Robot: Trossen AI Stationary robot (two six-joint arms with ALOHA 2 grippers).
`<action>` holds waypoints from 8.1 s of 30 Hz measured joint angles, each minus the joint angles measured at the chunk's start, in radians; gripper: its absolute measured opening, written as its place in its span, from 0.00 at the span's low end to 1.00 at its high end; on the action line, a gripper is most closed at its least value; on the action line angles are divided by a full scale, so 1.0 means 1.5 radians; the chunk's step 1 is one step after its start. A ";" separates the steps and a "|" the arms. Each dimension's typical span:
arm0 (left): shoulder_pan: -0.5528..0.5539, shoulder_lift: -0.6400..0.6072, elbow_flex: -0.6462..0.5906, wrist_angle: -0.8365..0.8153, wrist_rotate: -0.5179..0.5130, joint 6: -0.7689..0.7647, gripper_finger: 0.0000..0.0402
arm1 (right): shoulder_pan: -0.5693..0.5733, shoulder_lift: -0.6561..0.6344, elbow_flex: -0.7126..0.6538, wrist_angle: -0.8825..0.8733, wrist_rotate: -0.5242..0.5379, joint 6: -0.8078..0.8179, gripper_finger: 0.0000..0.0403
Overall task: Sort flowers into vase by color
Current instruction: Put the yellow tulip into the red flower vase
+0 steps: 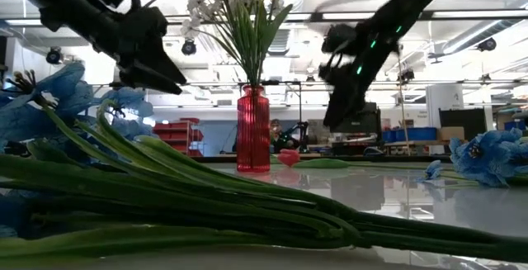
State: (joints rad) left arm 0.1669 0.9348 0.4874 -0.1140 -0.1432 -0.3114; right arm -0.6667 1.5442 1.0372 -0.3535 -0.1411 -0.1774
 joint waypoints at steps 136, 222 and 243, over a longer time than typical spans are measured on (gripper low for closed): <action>-0.098 -0.038 0.620 -0.318 0.136 0.346 0.00 | 0.616 -0.105 0.376 0.383 0.353 0.066 0.78; -0.054 0.065 0.171 0.257 0.071 0.305 0.00 | 0.613 -0.182 0.356 -0.338 0.582 0.420 0.75; -0.053 0.102 0.170 0.286 0.041 0.286 0.00 | 0.586 -0.162 -0.064 0.081 0.447 0.334 0.75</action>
State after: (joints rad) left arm 0.0872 1.0883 0.7429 0.3153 -0.0819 0.1173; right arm 0.2118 1.3018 0.9418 -0.2323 0.5301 0.3236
